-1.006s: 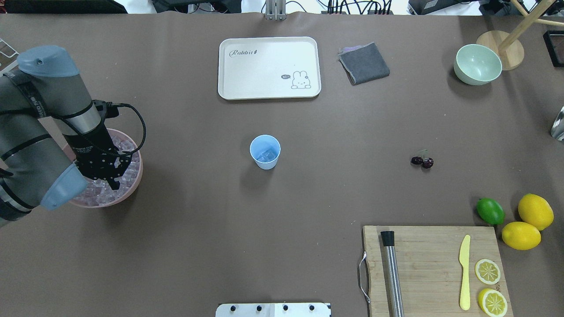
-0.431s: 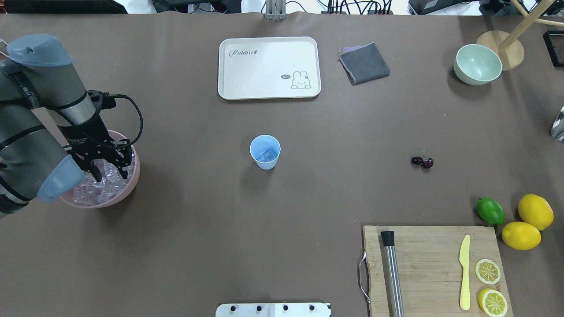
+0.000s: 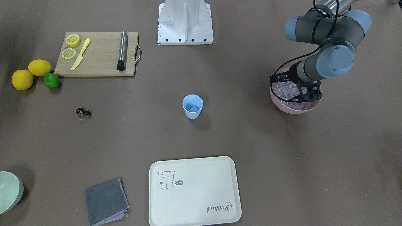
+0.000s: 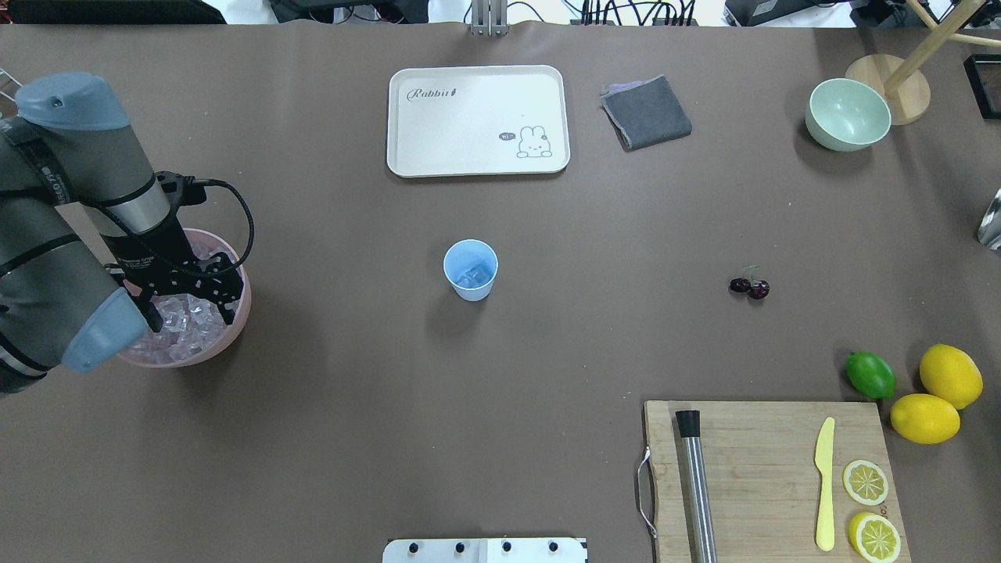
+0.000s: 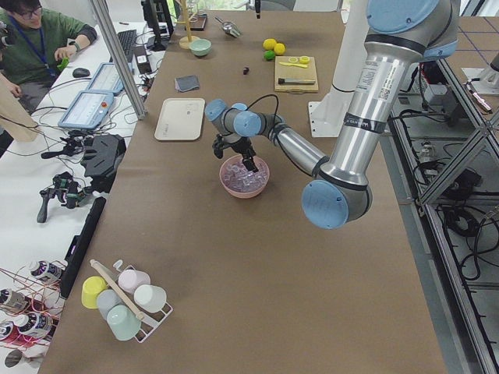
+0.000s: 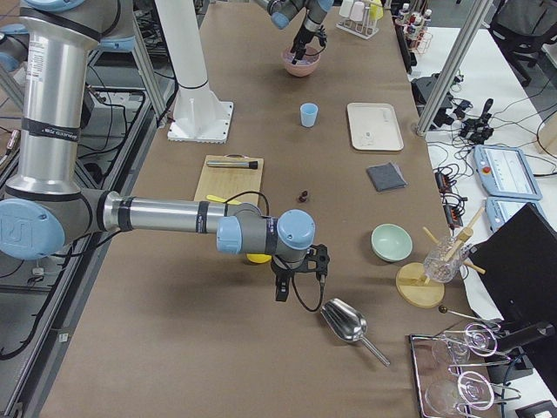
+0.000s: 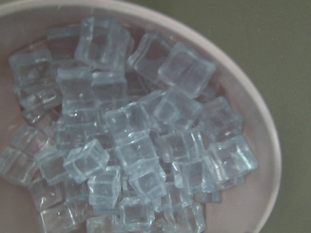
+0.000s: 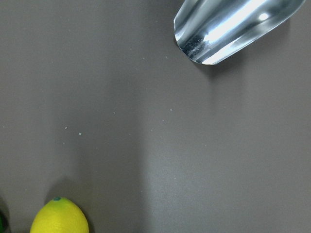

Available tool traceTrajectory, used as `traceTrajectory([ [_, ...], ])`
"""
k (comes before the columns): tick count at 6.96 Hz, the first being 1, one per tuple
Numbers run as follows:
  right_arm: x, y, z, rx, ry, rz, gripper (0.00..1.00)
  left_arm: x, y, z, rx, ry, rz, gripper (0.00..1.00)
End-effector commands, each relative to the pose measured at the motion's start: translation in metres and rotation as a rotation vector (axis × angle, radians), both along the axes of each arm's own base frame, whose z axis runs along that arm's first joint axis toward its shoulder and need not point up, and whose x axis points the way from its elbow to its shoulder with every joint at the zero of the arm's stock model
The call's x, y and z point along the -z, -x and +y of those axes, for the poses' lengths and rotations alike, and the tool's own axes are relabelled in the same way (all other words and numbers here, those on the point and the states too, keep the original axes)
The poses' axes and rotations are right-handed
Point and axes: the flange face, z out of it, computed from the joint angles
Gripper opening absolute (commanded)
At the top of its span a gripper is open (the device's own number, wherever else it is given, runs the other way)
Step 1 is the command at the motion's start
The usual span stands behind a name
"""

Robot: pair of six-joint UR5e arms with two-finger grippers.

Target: Put ice and cherries in cup

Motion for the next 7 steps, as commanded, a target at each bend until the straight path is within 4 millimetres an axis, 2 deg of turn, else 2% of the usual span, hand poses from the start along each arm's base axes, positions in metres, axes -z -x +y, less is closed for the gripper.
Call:
traceTrajectory([
  [1, 0.001, 0.000, 0.000, -0.001, -0.001, 0.000, 1.00, -0.022, 0.002, 0.006, -0.005, 0.051, -0.038, 0.96],
  [2, 0.002, 0.000, 0.000, 0.000, -0.005, -0.001, 1.00, -0.037, 0.008, 0.011, -0.004, 0.070, -0.049, 0.97],
  [4, 0.004, 0.000, -0.001, -0.001, -0.008, -0.001, 1.00, -0.045, 0.007, 0.009, 0.001, 0.090, -0.060, 0.97],
  [7, 0.008, 0.001, -0.006, 0.001, -0.017, -0.002, 1.00, -0.046, 0.003, 0.005, 0.000, 0.157, -0.011, 0.97],
])
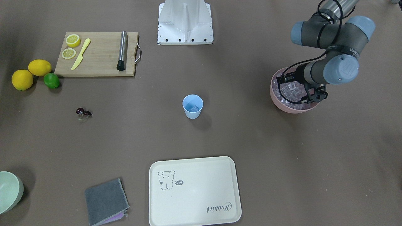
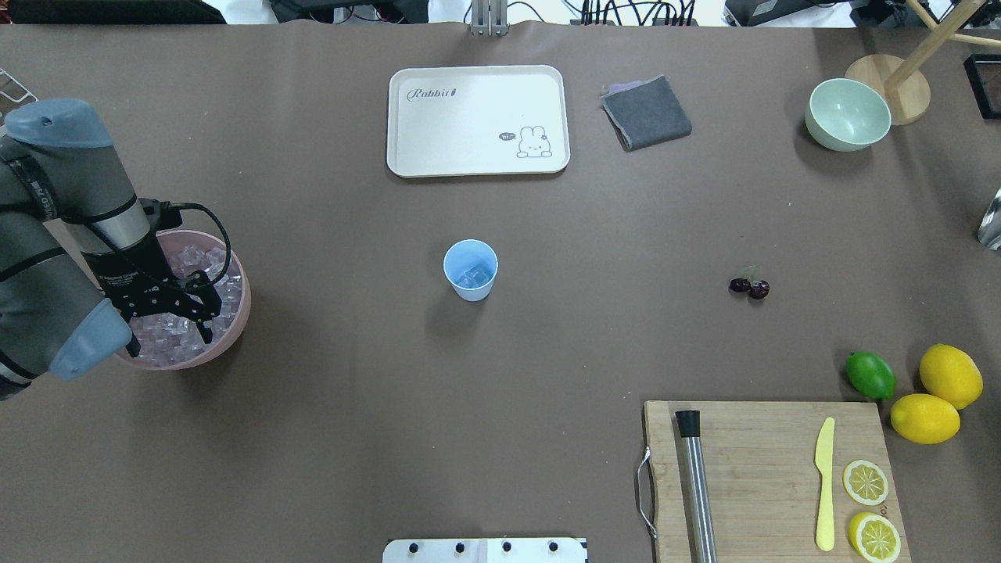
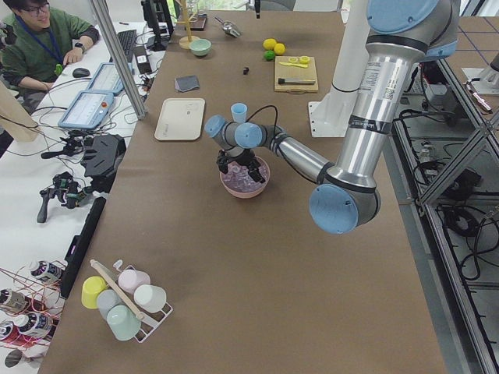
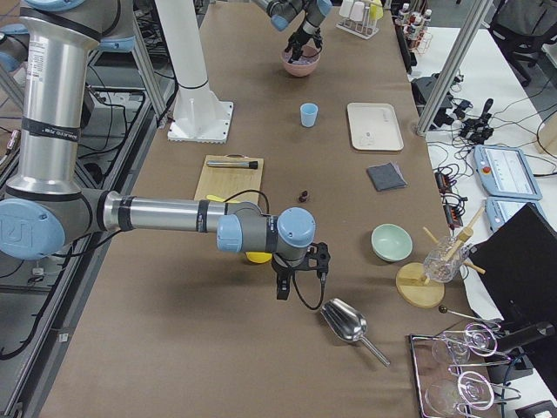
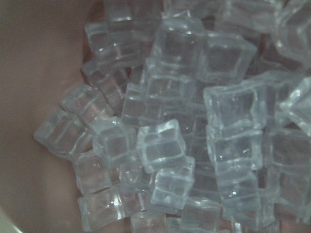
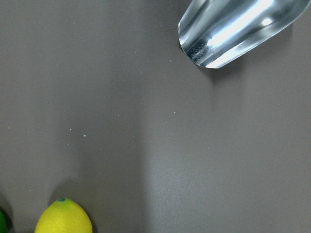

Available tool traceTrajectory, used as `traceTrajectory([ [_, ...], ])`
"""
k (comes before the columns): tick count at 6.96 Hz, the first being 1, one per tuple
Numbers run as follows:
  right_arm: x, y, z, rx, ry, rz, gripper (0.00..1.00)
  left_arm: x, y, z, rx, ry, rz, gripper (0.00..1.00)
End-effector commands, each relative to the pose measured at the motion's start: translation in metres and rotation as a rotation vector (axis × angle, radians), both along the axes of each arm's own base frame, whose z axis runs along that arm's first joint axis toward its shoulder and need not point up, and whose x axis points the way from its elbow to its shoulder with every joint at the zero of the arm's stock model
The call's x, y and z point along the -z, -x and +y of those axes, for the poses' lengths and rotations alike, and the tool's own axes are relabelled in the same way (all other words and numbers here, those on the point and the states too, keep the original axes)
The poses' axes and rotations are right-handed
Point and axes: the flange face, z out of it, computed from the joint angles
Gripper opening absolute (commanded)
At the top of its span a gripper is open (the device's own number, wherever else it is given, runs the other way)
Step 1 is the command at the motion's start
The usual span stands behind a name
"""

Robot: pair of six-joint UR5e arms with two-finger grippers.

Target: Put ice and cherries in cup

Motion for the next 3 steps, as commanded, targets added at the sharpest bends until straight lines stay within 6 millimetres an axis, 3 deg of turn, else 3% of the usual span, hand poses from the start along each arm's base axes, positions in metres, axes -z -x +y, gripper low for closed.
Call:
traceTrajectory([
  [1, 0.003, 0.001, -0.005, 0.000, -0.006, -0.001, 1.00, -0.002, -0.001, -0.003, 0.000, 0.014, 0.011, 0.97],
  [3, 0.002, 0.001, -0.005, 0.002, -0.004, -0.001, 1.00, 0.004, 0.001, -0.015, 0.019, 0.005, 0.023, 0.97],
])
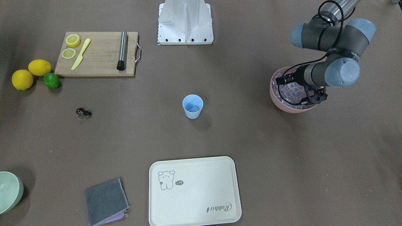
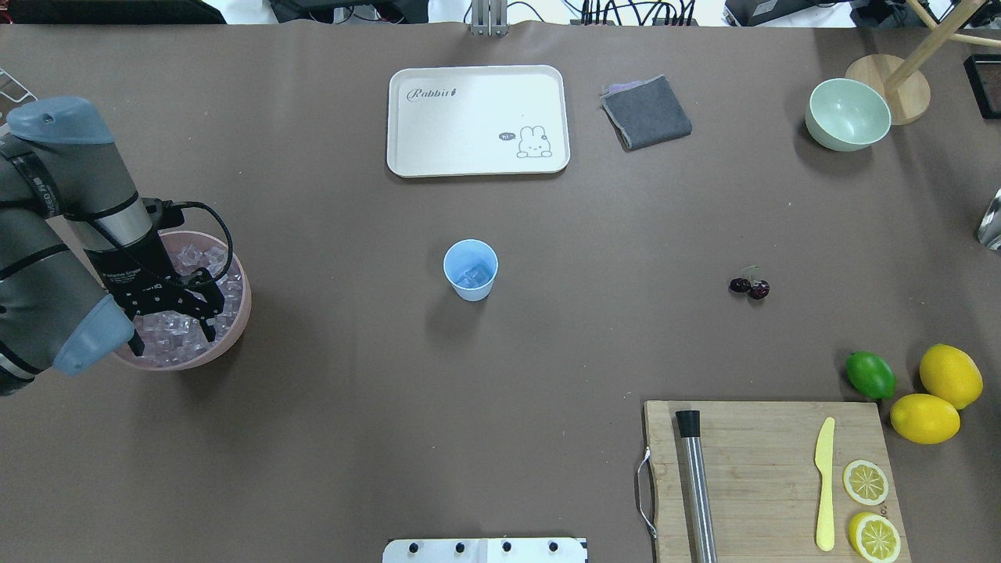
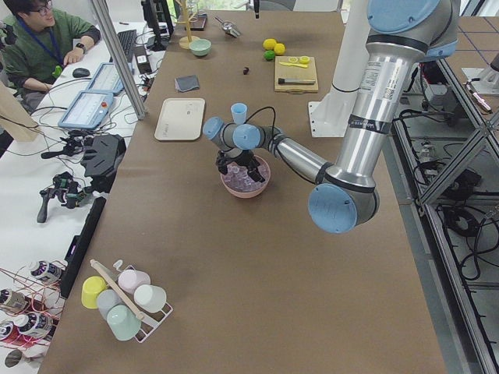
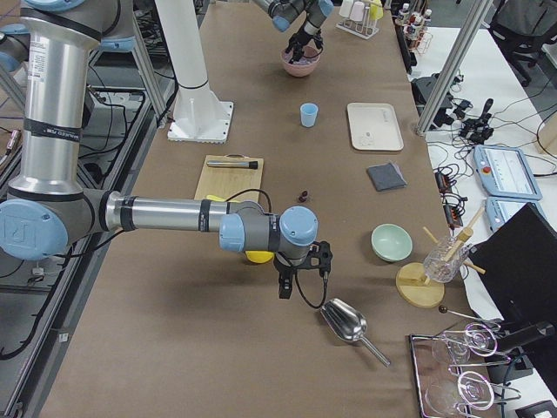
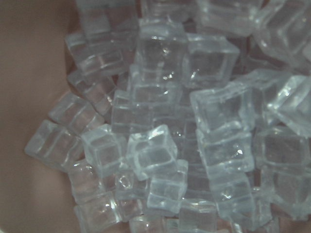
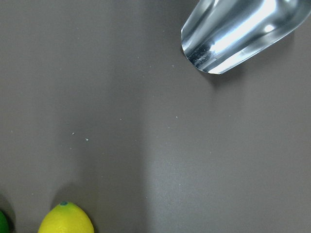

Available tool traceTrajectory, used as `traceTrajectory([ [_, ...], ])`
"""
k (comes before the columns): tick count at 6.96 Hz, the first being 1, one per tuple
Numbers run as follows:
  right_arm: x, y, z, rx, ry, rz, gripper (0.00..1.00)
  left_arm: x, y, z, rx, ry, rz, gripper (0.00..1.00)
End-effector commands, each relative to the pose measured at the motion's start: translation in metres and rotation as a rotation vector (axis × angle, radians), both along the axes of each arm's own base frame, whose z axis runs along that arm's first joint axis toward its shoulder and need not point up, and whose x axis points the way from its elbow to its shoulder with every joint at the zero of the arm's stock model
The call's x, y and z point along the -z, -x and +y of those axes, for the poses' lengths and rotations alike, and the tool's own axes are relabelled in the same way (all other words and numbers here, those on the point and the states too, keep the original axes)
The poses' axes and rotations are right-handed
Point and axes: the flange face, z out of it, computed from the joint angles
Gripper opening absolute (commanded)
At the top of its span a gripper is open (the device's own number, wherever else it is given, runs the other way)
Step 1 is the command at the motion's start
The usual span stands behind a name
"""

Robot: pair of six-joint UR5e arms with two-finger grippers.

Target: Put ice and cherries in cup

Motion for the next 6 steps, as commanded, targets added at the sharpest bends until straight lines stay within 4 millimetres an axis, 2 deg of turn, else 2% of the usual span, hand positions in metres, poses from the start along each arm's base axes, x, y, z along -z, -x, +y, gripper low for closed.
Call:
traceTrajectory([
  [1, 0.000, 0.000, -0.001, 0.001, 0.000, 0.000, 1.00, 0.008, 0.004, -0.011, 0.022, 0.005, 0.013, 0.97],
  [2, 0.001, 0.001, -0.001, 0.002, -0.002, 0.000, 1.00, 0.014, 0.002, -0.014, 0.024, 0.021, 0.018, 0.97],
  [6, 0.001, 0.002, -0.001, 0.004, -0.002, 0.001, 1.00, -0.005, -0.001, -0.016, 0.023, 0.061, -0.002, 0.97],
])
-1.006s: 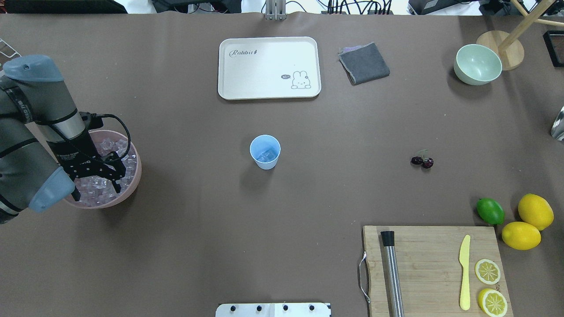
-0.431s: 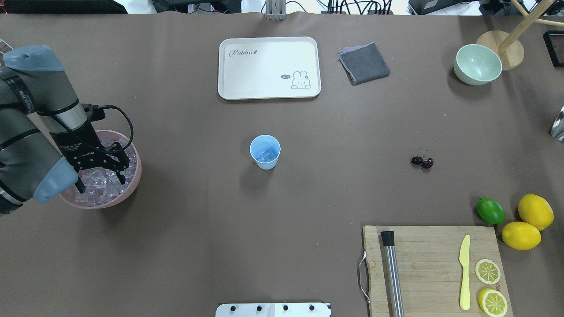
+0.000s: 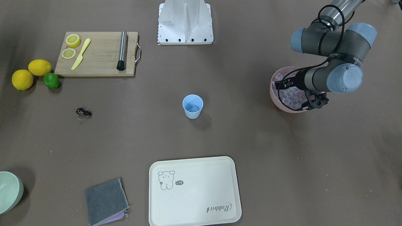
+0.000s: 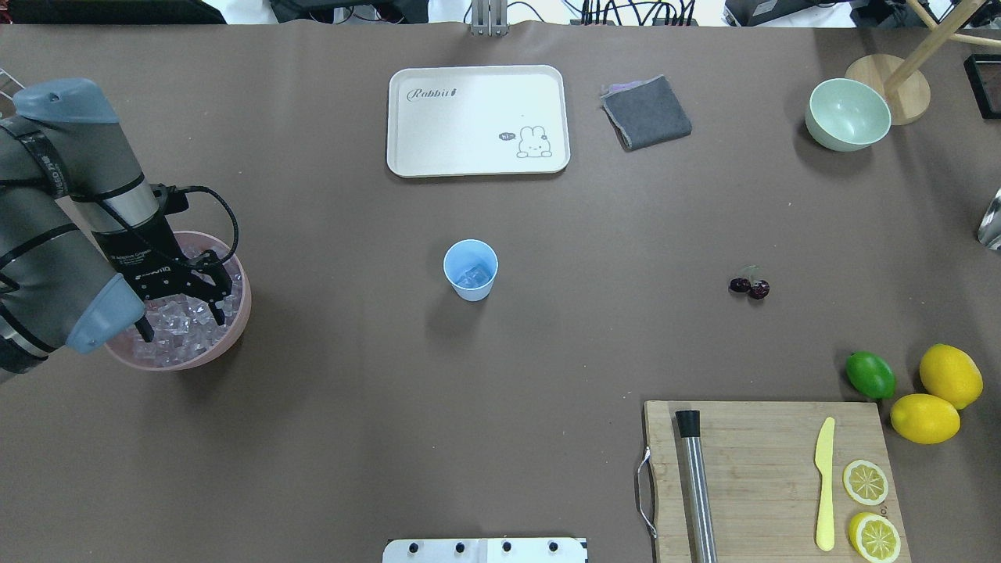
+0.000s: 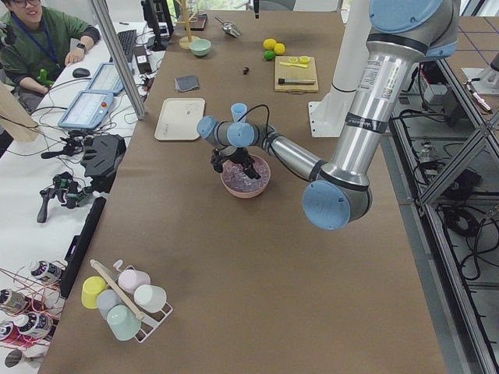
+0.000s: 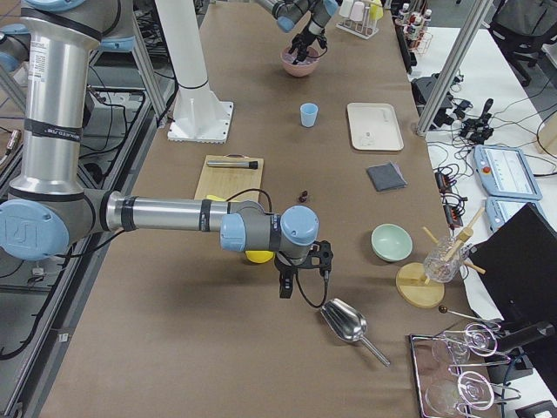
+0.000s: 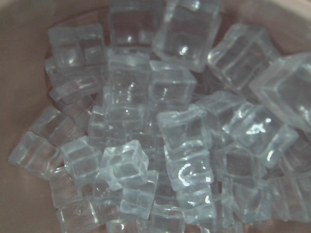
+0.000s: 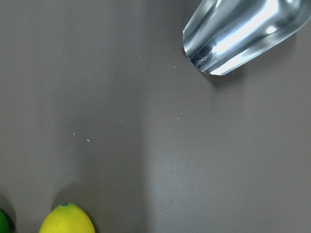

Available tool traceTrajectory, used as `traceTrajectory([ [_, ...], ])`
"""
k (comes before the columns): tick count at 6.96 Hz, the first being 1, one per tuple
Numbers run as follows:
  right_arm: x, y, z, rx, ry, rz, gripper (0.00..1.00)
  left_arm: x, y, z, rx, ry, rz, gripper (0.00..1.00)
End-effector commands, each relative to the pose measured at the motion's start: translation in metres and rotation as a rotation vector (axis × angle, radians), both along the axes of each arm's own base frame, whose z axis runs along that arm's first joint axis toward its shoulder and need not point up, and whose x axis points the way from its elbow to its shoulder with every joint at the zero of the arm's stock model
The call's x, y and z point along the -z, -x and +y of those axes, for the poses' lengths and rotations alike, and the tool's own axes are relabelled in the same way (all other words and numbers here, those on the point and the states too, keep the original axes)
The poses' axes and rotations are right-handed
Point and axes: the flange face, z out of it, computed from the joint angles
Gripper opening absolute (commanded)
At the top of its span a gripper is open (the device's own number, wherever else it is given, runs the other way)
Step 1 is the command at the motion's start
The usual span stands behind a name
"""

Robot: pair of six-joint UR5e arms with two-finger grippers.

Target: Put ice and cherries in cup

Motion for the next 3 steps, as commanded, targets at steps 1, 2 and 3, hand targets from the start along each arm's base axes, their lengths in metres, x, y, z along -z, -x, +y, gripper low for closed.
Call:
traceTrajectory([
  [1, 0.000, 0.001, 0.000, 0.003, 0.000, 0.001, 1.00, -0.011, 0.000, 0.004, -0.002, 0.041, 0.016, 0.97],
  [2, 0.000, 0.001, 0.000, 0.003, 0.000, 0.001, 1.00, -0.011, 0.000, 0.005, -0.006, 0.037, 0.020, 0.97],
  [3, 0.000, 0.001, 0.000, 0.003, 0.000, 0.001, 1.00, 0.002, -0.005, 0.001, -0.012, -0.001, 0.034, 0.97],
])
